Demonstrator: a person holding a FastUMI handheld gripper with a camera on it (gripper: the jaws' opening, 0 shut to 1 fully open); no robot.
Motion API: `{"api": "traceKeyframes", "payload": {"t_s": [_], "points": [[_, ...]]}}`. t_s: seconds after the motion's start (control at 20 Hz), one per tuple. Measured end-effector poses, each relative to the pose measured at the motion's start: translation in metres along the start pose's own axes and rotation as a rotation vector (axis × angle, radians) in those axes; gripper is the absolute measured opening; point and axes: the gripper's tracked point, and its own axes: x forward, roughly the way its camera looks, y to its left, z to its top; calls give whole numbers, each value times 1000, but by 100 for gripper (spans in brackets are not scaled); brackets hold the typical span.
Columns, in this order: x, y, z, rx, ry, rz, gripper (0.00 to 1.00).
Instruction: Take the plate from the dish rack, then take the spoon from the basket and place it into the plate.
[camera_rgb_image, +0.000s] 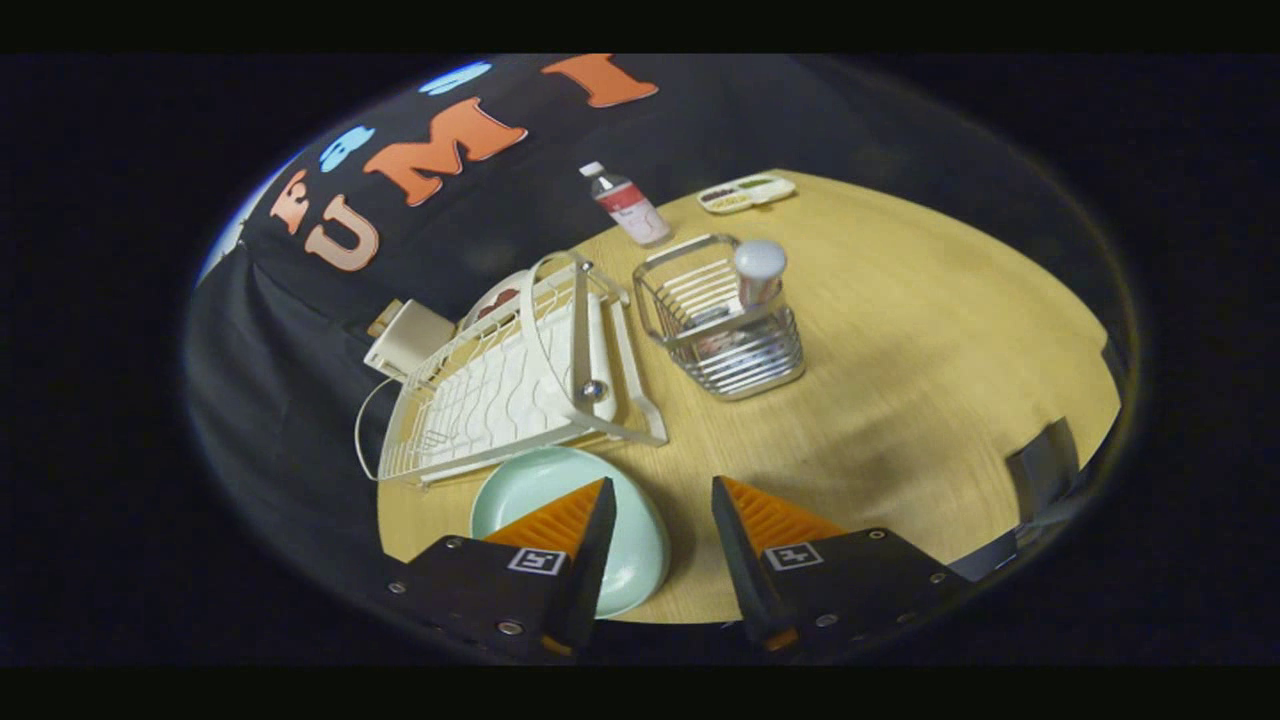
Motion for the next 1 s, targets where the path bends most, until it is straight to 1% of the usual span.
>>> {"api": "traceKeyframes", "payload": {"t_s": [0.15,0.2,0.25,0.45,0.5,0.6,0.7,0.75,0.85,0.9,0.95,1.0], "points": [[-11,-23,46,-193,-169,-156,60],[-14,-27,59,-246,-213,-196,61],[-18,-26,69,-285,-243,-215,61],[-16,-19,98,-361,-343,-228,61],[-13,-17,99,-366,-346,-221,61],[-4,-12,96,-370,-336,-199,58],[3,-11,95,-387,-328,-203,48],[6,-10,93,-396,-322,-209,41],[11,-10,92,-414,-316,-219,30],[14,-11,94,-426,-314,-237,25],[12,-13,95,-444,-315,-250,18],[12,-11,94,-446,-303,-246,16]]}}
